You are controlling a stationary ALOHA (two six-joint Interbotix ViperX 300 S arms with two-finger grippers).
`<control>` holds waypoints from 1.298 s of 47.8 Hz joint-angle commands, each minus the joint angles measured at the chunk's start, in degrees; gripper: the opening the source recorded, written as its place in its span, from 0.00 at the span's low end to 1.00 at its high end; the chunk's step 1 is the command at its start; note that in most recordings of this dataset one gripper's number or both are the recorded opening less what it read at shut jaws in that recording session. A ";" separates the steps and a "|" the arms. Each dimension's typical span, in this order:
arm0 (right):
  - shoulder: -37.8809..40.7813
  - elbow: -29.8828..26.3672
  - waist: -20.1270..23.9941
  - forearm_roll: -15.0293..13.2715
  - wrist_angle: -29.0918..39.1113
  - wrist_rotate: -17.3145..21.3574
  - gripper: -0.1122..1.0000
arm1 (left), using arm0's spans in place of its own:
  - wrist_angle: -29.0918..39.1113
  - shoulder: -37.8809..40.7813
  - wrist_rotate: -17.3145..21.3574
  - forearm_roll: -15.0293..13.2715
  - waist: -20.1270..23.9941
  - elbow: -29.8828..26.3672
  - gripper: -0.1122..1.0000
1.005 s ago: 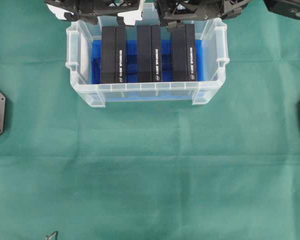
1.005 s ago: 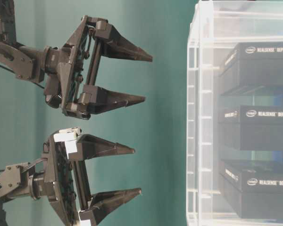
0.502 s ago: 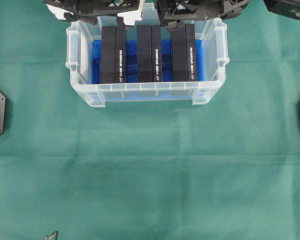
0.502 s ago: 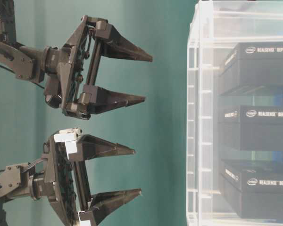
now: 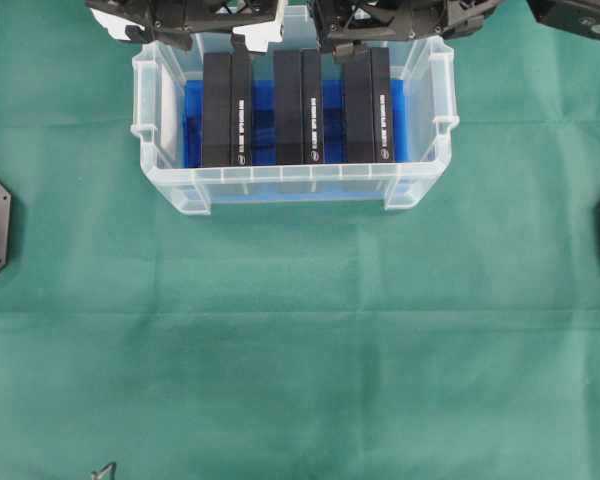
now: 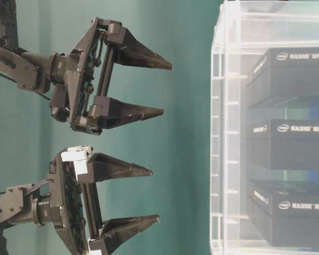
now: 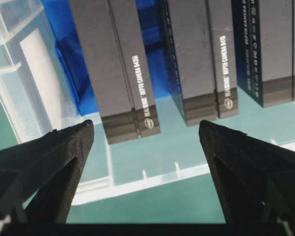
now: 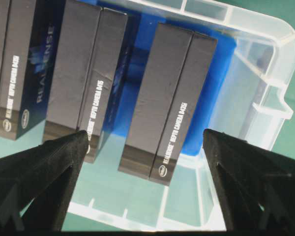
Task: Take the box out of the case with both arms.
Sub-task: 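Lower both grippers into the bin around the outer black boxes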
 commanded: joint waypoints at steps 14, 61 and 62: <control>-0.35 -1.49 0.26 0.00 -0.26 0.00 0.96 | -0.09 -0.70 0.00 0.44 -0.18 -0.97 0.85; 1.58 8.09 0.53 -0.70 -7.56 3.52 0.96 | -11.25 -0.53 -2.46 2.55 -0.09 12.13 0.85; 1.58 8.35 0.53 -0.79 -7.91 3.69 0.96 | -11.69 -0.53 -2.64 2.55 0.00 12.48 0.85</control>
